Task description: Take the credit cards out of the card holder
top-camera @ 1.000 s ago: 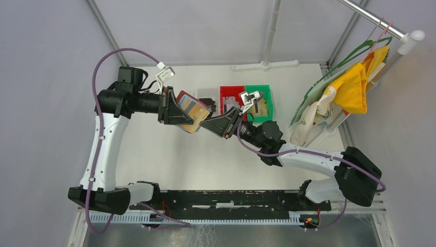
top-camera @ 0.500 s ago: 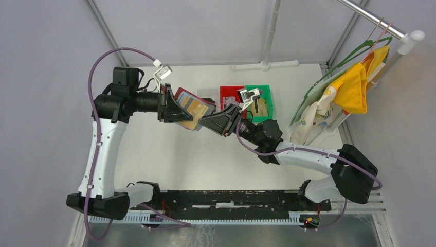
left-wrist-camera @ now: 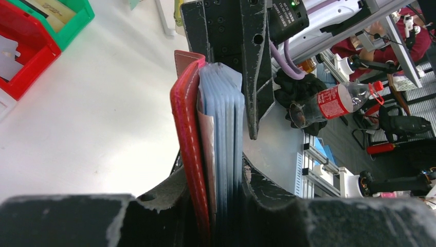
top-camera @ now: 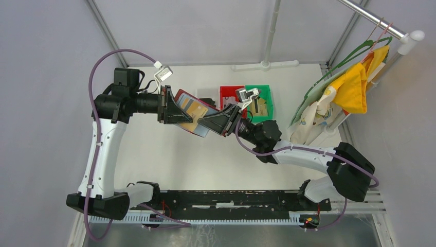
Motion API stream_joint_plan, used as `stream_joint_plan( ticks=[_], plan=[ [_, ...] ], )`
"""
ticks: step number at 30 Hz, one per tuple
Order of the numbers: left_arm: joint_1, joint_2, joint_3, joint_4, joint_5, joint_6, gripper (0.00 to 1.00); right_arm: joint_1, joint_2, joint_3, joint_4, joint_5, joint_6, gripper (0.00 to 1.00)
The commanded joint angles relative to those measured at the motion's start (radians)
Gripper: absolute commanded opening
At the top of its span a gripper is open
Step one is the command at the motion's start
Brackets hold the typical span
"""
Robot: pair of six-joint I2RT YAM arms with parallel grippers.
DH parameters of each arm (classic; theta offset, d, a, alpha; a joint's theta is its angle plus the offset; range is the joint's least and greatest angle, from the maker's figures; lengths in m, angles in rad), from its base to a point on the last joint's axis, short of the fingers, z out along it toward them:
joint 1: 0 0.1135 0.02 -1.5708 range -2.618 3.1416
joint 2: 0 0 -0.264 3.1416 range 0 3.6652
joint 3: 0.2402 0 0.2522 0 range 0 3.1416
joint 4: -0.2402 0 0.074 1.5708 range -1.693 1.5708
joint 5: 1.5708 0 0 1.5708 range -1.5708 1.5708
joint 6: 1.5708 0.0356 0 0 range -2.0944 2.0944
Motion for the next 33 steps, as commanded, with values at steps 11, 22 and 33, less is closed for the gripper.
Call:
stream_joint_plan(
  ticks=[11,22,33],
  plan=[
    [-0.003,0.002,0.035,-0.055,0.113,0.060,0.02,0.000,0.044,0.010,0.172,-0.008,0.073,0.00],
    [0.007,-0.003,0.030,0.034,0.177,-0.042,0.14,-0.016,-0.056,-0.089,0.128,-0.004,0.024,0.00],
    [0.016,-0.021,0.036,0.073,-0.092,-0.013,0.02,-0.209,-0.231,-0.090,-0.378,-0.209,-0.169,0.00]
  ],
)
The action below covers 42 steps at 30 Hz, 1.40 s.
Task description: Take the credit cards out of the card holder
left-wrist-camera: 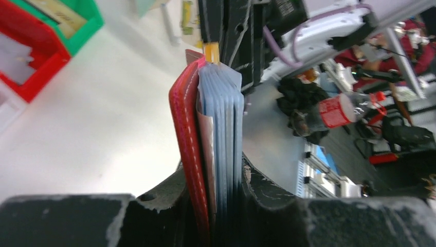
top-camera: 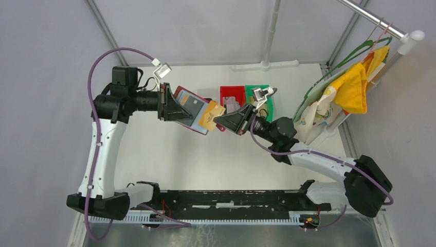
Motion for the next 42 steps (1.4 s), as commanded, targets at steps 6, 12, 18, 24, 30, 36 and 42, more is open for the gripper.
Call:
stream_joint_plan(
  ticks=[6,12,18,24,30,36,42],
  plan=[
    [0.004,-0.029,0.033,-0.031,-0.317,0.202,0.02,-0.225,-0.145,0.278,-1.136,0.022,-0.655,0.00],
    [0.004,-0.027,0.022,-0.062,-0.303,0.251,0.02,-0.248,0.044,0.471,-1.372,0.197,-0.754,0.00],
    [0.004,0.003,0.080,-0.200,-0.271,0.361,0.02,-0.321,0.238,0.686,-1.533,0.301,-0.894,0.00],
    [0.004,-0.031,0.059,-0.243,-0.244,0.447,0.02,-0.409,0.292,0.741,-1.610,0.397,-0.959,0.00],
    [0.004,-0.038,0.047,-0.234,-0.231,0.447,0.02,-0.442,0.349,0.751,-1.631,0.449,-1.003,0.00],
    [0.004,-0.042,0.058,-0.230,-0.215,0.450,0.02,-0.468,0.425,0.789,-1.631,0.424,-1.013,0.00],
    [0.004,-0.051,0.067,-0.246,-0.183,0.465,0.02,-0.470,0.517,0.831,-1.634,0.379,-1.010,0.00]
  ],
)
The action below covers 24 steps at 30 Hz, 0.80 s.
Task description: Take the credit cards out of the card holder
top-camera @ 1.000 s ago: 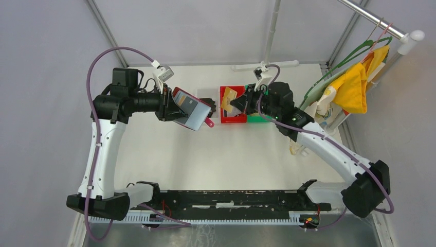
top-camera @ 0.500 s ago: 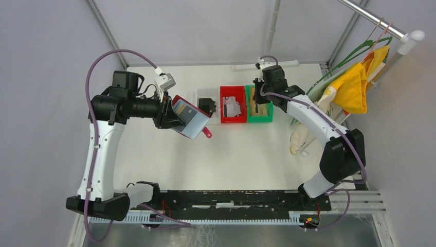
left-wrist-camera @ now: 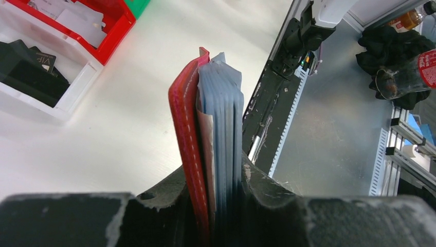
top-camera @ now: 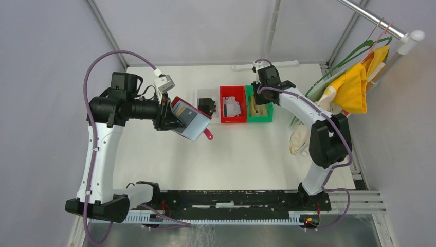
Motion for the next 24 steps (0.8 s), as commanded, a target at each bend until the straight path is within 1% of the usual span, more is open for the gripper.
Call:
stream_joint_plan(
  ticks=[1,4,5,7,9,11,12,14,19,21,23,24],
  plan=[
    [0.003,-0.032,0.040,-0.009,0.103,0.075,0.02,-0.004,0.044,0.064,0.014,-0.032,-0.008,0.00],
    [0.003,-0.021,0.080,-0.100,0.217,0.150,0.02,-0.008,0.061,0.064,0.029,-0.056,0.010,0.00],
    [0.003,-0.017,0.082,-0.105,0.272,0.143,0.02,-0.007,0.058,0.053,0.045,-0.056,0.016,0.01],
    [0.002,-0.010,0.076,-0.089,0.348,0.098,0.02,-0.008,0.051,0.031,0.069,-0.056,0.024,0.13],
    [0.004,-0.002,0.055,-0.066,0.417,0.045,0.02,-0.004,0.038,0.015,0.082,-0.029,0.024,0.28],
    [0.003,0.004,0.028,-0.031,0.473,0.004,0.02,0.002,0.004,-0.010,0.101,0.012,0.023,0.39],
    [0.001,0.008,0.023,-0.017,0.488,-0.010,0.02,0.007,-0.023,-0.019,0.110,0.029,0.021,0.45],
    [0.002,0.012,0.023,0.022,0.499,-0.060,0.02,0.024,-0.073,-0.036,0.121,0.070,0.014,0.55],
    [0.003,0.000,0.010,0.086,0.478,-0.114,0.02,0.090,-0.211,-0.046,0.137,0.098,0.000,0.68],
    [0.003,-0.011,0.003,0.107,0.425,-0.121,0.02,0.113,-0.289,-0.064,0.170,0.055,-0.004,0.74],
    [0.002,-0.025,-0.012,0.113,0.370,-0.106,0.02,0.118,-0.373,-0.111,0.242,-0.051,0.009,0.80],
    [0.003,-0.034,-0.020,0.112,0.342,-0.089,0.02,0.118,-0.409,-0.131,0.273,-0.139,0.018,0.83]
  ],
)
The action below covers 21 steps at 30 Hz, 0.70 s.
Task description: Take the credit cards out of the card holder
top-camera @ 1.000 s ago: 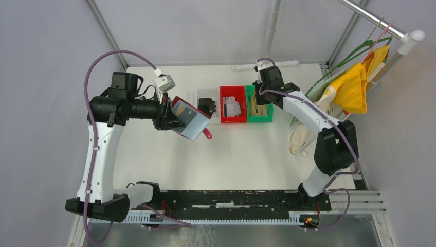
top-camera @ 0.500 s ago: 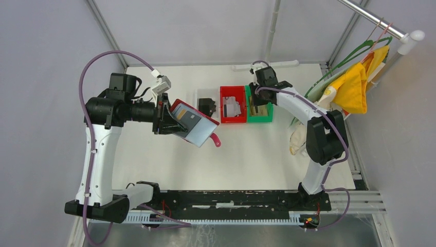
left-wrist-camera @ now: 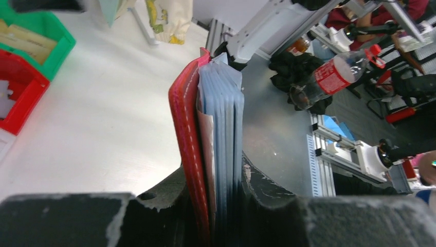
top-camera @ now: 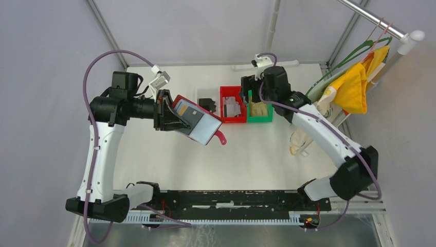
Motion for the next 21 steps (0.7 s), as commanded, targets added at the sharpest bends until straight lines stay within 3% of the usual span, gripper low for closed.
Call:
stream_joint_plan(
  ticks=[1,5,8,13,19,21],
  plan=[
    [0.002,-0.053,-0.024,0.061,-0.058,-0.002,0.02,0.012,-0.204,-0.072,0.195,-0.246,0.023,0.88],
    [0.003,-0.076,-0.049,0.028,-0.098,0.082,0.02,0.012,-0.286,-0.117,0.391,-0.630,0.138,0.93],
    [0.003,-0.076,-0.054,0.010,-0.114,0.112,0.02,0.012,-0.301,-0.116,0.518,-0.778,0.271,0.95],
    [0.003,-0.065,-0.049,-0.049,-0.103,0.168,0.02,0.057,-0.307,-0.184,0.796,-0.905,0.489,0.98],
    [0.003,-0.065,-0.037,-0.064,-0.103,0.182,0.02,0.190,-0.265,-0.179,0.882,-1.002,0.508,0.98],
    [0.002,-0.063,-0.032,-0.069,-0.106,0.186,0.02,0.226,-0.255,-0.175,0.868,-1.006,0.481,0.93]
  ],
)
